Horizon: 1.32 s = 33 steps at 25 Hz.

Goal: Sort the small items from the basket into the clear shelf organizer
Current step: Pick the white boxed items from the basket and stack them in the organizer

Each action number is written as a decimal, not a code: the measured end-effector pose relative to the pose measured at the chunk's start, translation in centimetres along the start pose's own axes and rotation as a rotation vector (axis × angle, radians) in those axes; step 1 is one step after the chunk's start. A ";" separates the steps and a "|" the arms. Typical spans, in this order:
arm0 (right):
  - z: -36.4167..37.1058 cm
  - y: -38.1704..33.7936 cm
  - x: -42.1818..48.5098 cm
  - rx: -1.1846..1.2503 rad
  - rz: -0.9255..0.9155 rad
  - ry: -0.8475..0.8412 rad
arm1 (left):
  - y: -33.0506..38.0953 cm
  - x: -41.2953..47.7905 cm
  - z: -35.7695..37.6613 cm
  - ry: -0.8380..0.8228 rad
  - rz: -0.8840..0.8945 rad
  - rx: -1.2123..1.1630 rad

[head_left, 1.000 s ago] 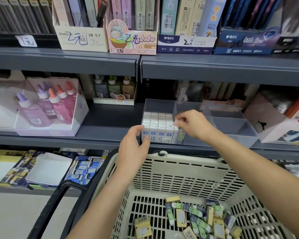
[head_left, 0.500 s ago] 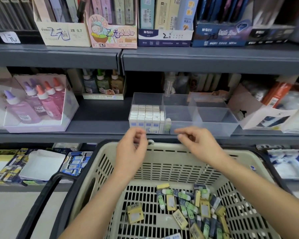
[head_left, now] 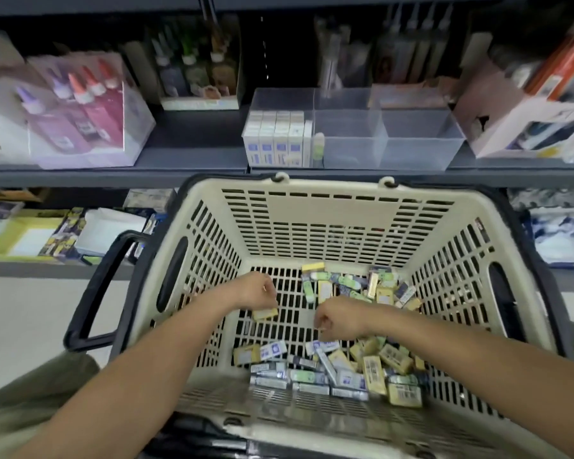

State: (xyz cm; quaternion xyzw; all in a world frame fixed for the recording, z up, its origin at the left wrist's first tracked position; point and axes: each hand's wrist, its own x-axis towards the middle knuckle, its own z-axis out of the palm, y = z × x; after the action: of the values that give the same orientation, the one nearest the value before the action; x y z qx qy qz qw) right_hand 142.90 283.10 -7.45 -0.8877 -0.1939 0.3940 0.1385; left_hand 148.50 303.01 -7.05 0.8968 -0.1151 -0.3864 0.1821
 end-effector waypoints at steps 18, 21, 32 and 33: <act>6.6 -4.2 5.6 0.303 -0.082 0.051 | 0.6 2.6 2.2 -0.279 -0.084 -0.123; 4.3 -3.5 5.2 0.453 -0.032 0.122 | 0.4 1.9 1.6 -0.421 -0.116 -0.020; 6.2 -5.0 3.0 0.047 -0.128 0.111 | -0.4 1.4 -0.6 -0.214 -0.197 -0.239; 6.4 -5.1 3.3 -0.011 -0.147 0.096 | -0.1 1.4 -0.6 -0.215 -0.189 -0.231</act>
State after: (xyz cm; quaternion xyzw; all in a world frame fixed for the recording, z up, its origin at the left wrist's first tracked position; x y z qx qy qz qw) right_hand 138.94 289.75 -11.69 -0.8897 -0.2539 0.3386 0.1713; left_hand 149.87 302.81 -7.61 0.8304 -0.0038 -0.5061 0.2332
